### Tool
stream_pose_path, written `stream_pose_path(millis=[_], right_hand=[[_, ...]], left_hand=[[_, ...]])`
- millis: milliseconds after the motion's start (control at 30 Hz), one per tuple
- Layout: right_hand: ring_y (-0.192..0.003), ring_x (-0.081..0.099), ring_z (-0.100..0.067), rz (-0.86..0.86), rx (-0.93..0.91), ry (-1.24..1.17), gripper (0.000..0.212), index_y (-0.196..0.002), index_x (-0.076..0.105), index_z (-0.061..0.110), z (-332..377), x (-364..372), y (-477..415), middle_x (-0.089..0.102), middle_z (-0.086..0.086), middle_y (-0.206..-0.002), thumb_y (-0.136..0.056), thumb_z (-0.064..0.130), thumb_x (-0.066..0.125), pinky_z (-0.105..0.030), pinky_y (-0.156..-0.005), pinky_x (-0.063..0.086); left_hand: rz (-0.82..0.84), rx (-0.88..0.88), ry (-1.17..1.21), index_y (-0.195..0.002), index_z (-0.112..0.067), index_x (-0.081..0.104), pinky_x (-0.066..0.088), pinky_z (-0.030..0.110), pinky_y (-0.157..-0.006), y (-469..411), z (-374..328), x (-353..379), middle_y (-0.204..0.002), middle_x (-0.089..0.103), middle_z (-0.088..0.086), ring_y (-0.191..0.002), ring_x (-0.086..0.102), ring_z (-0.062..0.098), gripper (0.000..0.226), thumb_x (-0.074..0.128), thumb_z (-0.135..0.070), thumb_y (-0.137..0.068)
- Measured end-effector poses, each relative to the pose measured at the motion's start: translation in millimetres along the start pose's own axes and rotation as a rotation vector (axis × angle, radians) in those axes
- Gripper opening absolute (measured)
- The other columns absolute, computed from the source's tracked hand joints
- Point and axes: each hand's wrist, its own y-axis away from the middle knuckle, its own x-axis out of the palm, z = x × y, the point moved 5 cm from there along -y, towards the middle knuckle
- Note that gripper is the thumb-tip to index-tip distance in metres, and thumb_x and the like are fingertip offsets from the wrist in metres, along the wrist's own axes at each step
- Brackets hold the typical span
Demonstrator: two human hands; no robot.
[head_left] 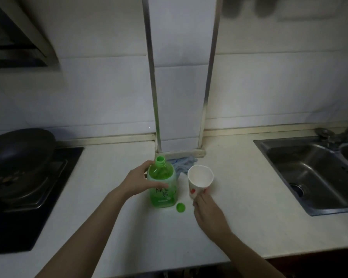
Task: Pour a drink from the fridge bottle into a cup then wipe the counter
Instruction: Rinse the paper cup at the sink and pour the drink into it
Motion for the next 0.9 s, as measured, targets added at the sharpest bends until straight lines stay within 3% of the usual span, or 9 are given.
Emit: stream_pose_path(millis=[67,167,233,333,433,600,667,733,900], right_hand=[[-0.081,0.061,-0.022,-0.032,0.132,-0.132,0.021,-0.095,0.062,0.010,-20.7,-12.7,-0.7,0.059,-0.005,-0.088,-0.076,0.006,0.069,-0.030,-0.067,0.051],[-0.091,0.054,-0.021,-0.088,0.349,-0.231,0.017,-0.095,0.055,0.011,-49.2,-26.8,-6.3,0.054,-0.004,-0.094,-0.081,0.012,0.064,-0.028,-0.074,0.045],[-0.102,0.052,-0.022,0.016,0.443,-0.312,0.034,-0.110,0.050,0.008,-62.9,-22.3,-13.2,0.051,-0.007,-0.109,-0.080,0.014,0.067,-0.027,-0.084,0.044],[-0.119,0.046,-0.024,0.195,0.517,-0.468,0.074,-0.132,0.040,0.005,-72.0,-8.5,-26.3,0.043,-0.010,-0.129,-0.070,0.014,0.079,-0.027,-0.097,0.038],[-0.124,0.044,-0.023,0.237,0.540,-0.667,0.095,-0.135,0.036,0.006,-70.3,0.7,-38.0,0.043,-0.010,-0.133,-0.057,0.010,0.090,-0.031,-0.101,0.039],[-0.113,0.052,-0.018,0.184,0.506,-0.838,0.099,-0.128,0.037,0.011,-58.7,17.9,-47.0,0.049,-0.005,-0.124,-0.045,0.013,0.092,-0.017,-0.089,0.044],[-0.101,0.055,-0.012,0.123,0.496,-0.910,0.086,-0.123,0.039,0.006,-52.3,15.7,-52.3,0.051,-0.003,-0.116,-0.052,-0.001,0.087,-0.007,-0.073,0.046],[-0.100,0.056,-0.012,0.136,0.473,-0.952,0.077,-0.119,0.041,0.012,-46.2,15.2,-59.3,0.051,0.002,-0.114,-0.058,-0.012,0.083,-0.009,-0.069,0.049],[-0.107,0.058,-0.015,0.219,0.428,-0.879,0.084,-0.117,0.045,0.026,-41.4,8.4,-76.5,0.057,0.002,-0.116,-0.043,0.033,0.085,-0.028,-0.081,0.055]], left_hand=[[0.027,-0.015,-0.024,-0.121,-0.037,0.055,0.041,0.007,-0.071,-2.7,-2.1,-0.7,-0.112,0.061,-0.021,-0.100,0.055,-0.004,0.074,0.092,-0.041,-0.057],[0.025,-0.031,-0.021,-0.112,-0.042,0.054,0.041,0.008,-0.069,-3.7,-1.5,1.3,-0.107,0.059,-0.024,-0.095,0.054,-0.006,0.066,0.092,-0.038,-0.059],[0.015,-0.031,0.012,-0.109,-0.047,0.051,0.041,0.007,-0.069,-3.5,-0.7,2.7,-0.109,0.059,-0.025,-0.096,0.054,-0.006,0.066,0.092,-0.038,-0.057],[-0.004,-0.026,0.130,-0.124,-0.041,0.052,0.047,0.008,-0.073,-4.5,7.5,4.9,-0.118,0.060,-0.021,-0.103,0.057,-0.004,0.080,0.094,-0.032,-0.056],[-0.001,0.024,0.181,-0.135,-0.036,0.043,0.055,0.022,-0.085,-4.2,15.2,11.5,-0.125,0.058,-0.015,-0.110,0.059,0.002,0.098,0.096,-0.024,-0.054],[-0.132,0.026,0.264,-0.130,-0.035,0.039,0.055,0.034,-0.091,-4.4,36.5,31.9,-0.126,0.057,-0.005,-0.113,0.061,0.011,0.106,0.098,-0.026,-0.043],[-0.166,0.014,0.279,-0.126,-0.033,0.043,0.056,0.035,-0.090,-7.2,46.7,37.9,-0.123,0.061,-0.002,-0.111,0.063,0.013,0.101,0.100,-0.023,-0.044],[-0.155,-0.004,0.274,-0.124,-0.030,0.045,0.056,0.033,-0.089,-11.5,51.4,39.6,-0.120,0.063,-0.001,-0.109,0.064,0.012,0.097,0.100,-0.018,-0.044],[-0.094,-0.054,0.283,-0.120,-0.026,0.050,0.057,0.036,-0.087,-19.3,50.8,36.7,-0.113,0.068,0.002,-0.104,0.067,0.015,0.094,0.100,-0.016,-0.041]])
